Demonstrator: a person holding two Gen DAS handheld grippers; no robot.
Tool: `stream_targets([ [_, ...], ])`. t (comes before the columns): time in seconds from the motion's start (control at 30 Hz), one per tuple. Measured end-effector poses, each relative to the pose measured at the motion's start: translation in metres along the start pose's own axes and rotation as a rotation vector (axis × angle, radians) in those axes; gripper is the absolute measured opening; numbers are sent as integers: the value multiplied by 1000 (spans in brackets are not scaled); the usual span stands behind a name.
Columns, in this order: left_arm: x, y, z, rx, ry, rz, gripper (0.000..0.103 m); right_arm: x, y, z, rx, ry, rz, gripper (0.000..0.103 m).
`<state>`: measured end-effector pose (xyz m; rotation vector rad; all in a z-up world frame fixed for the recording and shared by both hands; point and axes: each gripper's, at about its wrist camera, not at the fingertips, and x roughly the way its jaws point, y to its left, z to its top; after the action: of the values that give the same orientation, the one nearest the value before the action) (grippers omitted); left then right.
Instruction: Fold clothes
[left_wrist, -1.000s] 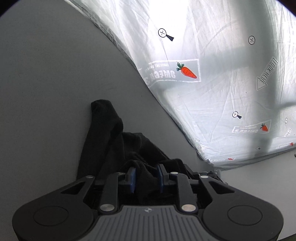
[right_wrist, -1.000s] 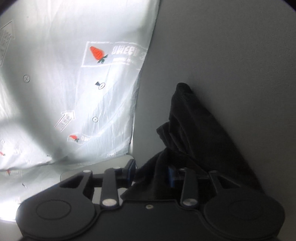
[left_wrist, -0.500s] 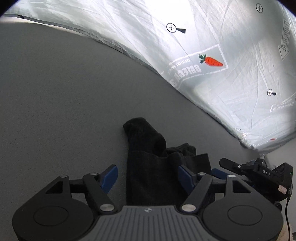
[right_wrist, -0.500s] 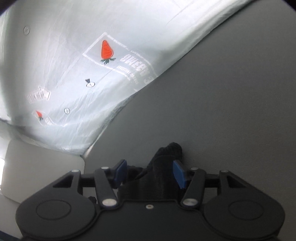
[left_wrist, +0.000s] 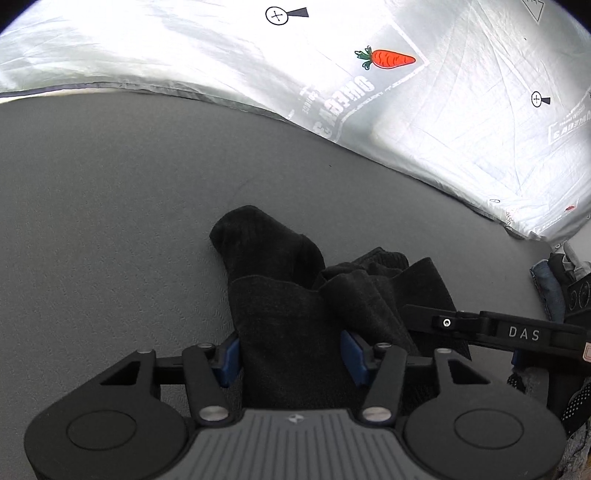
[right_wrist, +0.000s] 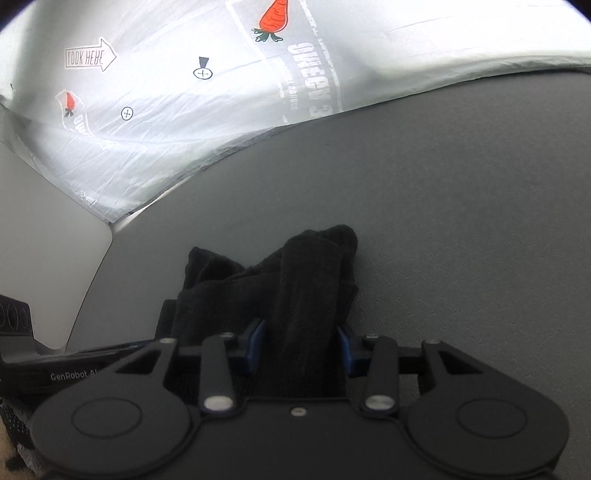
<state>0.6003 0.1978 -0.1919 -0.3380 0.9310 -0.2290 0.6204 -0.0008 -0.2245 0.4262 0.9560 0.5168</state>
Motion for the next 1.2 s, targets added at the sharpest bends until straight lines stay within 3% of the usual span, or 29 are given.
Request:
stream_targets([
  [0.1,0,4,2,-17,-10,-1,51,5,-1,3,-6,4,37,40],
  [0.33,1,-12,0,28,-27,65,50,7,5,4,-29,24,27,37],
  [0.37,0,-12,1,20,-19,65,46,7,9,3,-49,21,1,35],
  [0.43,1,-12,5,-14,1,53,36,6,21,-2,-120,18,-53,20],
  [0.6,-6,-30,4,22,-4,110,20,4,76,-21,-352,-35,-263,13],
  [0.83,-51,-57,-2,67,-85,104,18,-43,128,-47,-555,-184,-414,12],
  [1.2,-141,-88,-21,150,-238,-23,12,-148,175,-87,-515,-424,-540,11],
])
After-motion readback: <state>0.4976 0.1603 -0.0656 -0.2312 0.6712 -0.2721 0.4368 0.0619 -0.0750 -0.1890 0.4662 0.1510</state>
